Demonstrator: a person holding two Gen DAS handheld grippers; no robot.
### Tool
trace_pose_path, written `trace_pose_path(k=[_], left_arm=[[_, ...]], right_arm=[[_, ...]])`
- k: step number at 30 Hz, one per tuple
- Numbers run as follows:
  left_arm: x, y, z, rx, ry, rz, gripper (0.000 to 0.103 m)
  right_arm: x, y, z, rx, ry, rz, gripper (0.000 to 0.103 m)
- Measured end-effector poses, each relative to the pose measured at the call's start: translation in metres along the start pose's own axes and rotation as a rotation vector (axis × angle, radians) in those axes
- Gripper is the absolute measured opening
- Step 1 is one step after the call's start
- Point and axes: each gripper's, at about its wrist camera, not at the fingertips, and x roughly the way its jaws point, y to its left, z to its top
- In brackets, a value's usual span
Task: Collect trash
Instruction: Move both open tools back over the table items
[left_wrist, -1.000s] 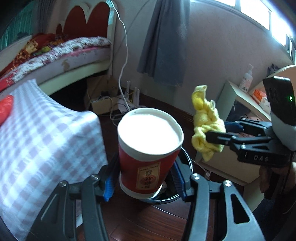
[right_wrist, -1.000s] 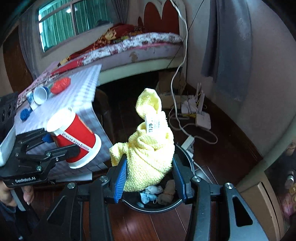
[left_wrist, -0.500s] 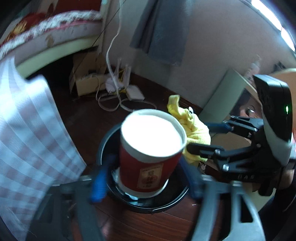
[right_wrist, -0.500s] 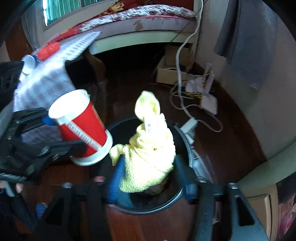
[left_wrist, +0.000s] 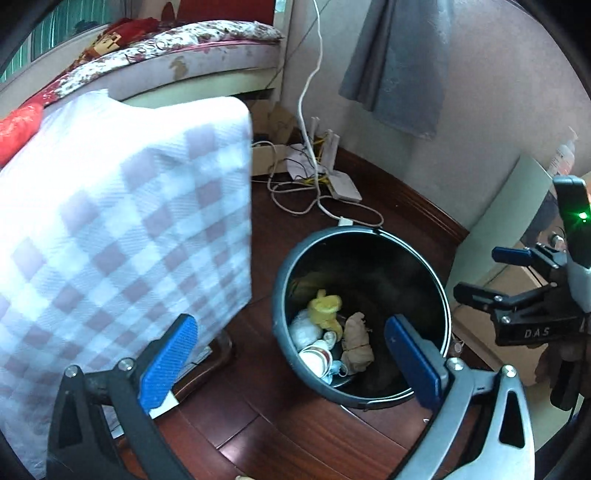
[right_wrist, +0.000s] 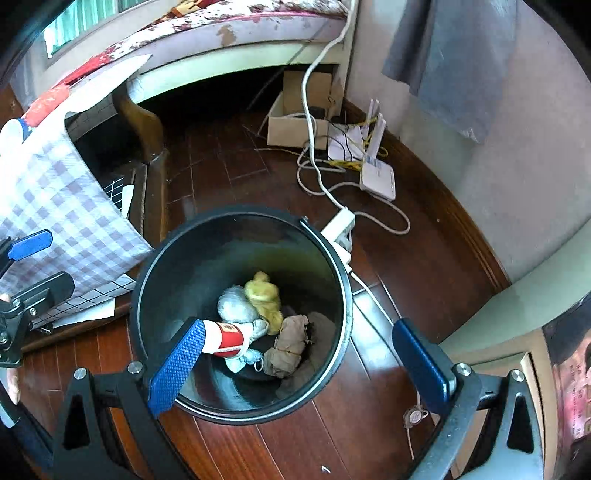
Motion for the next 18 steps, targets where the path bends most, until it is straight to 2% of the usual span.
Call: trace_pose_path(k=[10,18], left_arm=[[-0.039,0.018,0.0,0.018,-0.045,0.05,0.102],[-0.072,0.04,0.003,-0.018,-0.095,0.115,0.102]], right_arm=[[-0.044,0.039,0.013,-0.018,-0.059,0.032,0.102],[-0.085,0.072,0.021,-0.032,-0.138,0.042,0.102]])
